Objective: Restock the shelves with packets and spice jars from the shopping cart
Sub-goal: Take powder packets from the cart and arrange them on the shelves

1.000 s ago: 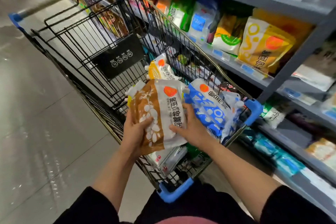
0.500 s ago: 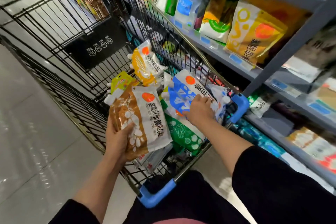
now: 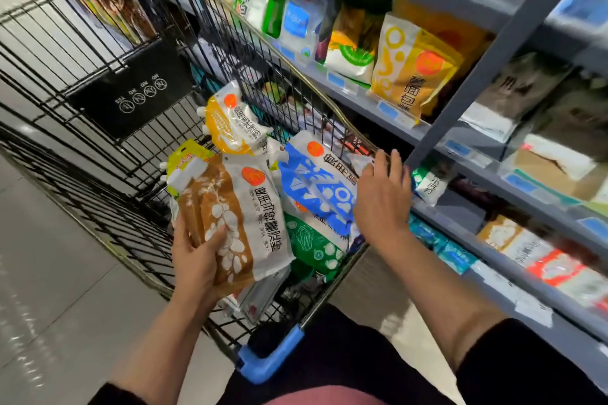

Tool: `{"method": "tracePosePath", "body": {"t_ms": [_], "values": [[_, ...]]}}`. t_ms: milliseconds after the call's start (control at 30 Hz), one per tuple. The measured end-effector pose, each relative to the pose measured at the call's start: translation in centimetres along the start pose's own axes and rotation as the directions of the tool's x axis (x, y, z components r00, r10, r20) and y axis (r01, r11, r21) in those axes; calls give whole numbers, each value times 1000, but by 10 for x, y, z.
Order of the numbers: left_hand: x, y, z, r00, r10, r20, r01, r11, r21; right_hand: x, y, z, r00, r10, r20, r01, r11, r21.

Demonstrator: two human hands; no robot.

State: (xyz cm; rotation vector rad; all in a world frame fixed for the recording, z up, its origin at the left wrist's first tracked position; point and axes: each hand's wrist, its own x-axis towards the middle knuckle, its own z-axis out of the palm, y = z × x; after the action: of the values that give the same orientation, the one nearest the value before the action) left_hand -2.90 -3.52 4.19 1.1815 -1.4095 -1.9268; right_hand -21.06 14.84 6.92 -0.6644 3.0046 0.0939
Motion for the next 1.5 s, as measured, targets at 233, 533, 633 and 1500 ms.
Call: {"method": "tracePosePath", "body": {"t_ms": [233,533,633,1500], "values": [[-14,7,-3,997,64,44,-63,998,-23,-18,6,3,997,-35,-67,47,981,187],[-19,24,7,982,131,136,-127,991,-31,-26,14,11,932,-212,-293,275,942,191],[-20,29,14,972,171,158,-173,985,-2,-33,14,-4,874,-252,-417,356,914,194],[45,8,31,954,119,276,-251,818,517,37,-122,-12,954,-222,-199,295,797,526]]}}
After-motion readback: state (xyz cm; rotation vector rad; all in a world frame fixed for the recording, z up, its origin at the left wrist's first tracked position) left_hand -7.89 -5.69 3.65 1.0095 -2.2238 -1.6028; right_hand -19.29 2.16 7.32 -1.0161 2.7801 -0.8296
